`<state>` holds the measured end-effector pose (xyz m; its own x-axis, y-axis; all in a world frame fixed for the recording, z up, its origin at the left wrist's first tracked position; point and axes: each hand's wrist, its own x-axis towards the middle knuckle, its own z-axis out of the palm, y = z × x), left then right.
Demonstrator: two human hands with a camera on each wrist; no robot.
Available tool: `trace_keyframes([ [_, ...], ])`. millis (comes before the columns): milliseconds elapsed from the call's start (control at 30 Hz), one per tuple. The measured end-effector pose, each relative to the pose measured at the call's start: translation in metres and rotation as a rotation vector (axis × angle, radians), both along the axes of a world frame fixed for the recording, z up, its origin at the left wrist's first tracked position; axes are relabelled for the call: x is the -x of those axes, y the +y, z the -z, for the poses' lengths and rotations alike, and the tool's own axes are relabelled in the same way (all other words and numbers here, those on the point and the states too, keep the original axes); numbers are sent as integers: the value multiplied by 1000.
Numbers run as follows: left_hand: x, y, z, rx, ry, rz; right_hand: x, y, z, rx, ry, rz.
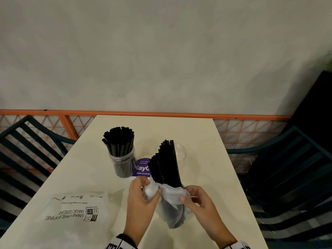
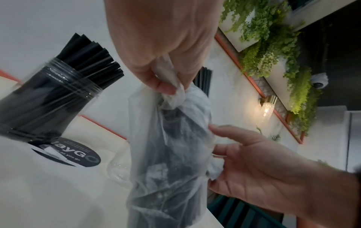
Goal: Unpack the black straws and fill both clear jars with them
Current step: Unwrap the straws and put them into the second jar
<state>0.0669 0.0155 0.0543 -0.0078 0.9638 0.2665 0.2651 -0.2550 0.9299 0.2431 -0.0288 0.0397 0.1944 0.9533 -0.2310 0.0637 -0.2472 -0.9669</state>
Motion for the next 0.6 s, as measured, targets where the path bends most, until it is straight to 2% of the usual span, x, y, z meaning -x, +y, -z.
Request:
trace_keyframes([
  [100, -4, -8, 2, -45, 92, 58, -7, 11, 11, 75, 95, 178],
  [167, -9, -15, 3, -36, 110, 163, -12, 16, 18, 129, 144, 237],
  [233, -14, -20, 3, -19, 129, 239, -14, 18, 24, 125, 117, 249],
  [400, -16, -23, 7, -44, 131, 225, -9, 19, 31, 68, -18, 305],
  [467, -16, -26, 11, -46, 137, 226, -8, 15, 30, 92, -67, 238],
  [600, -13, -24, 18, -32, 142, 179, -9, 8, 23, 153, -11, 82],
])
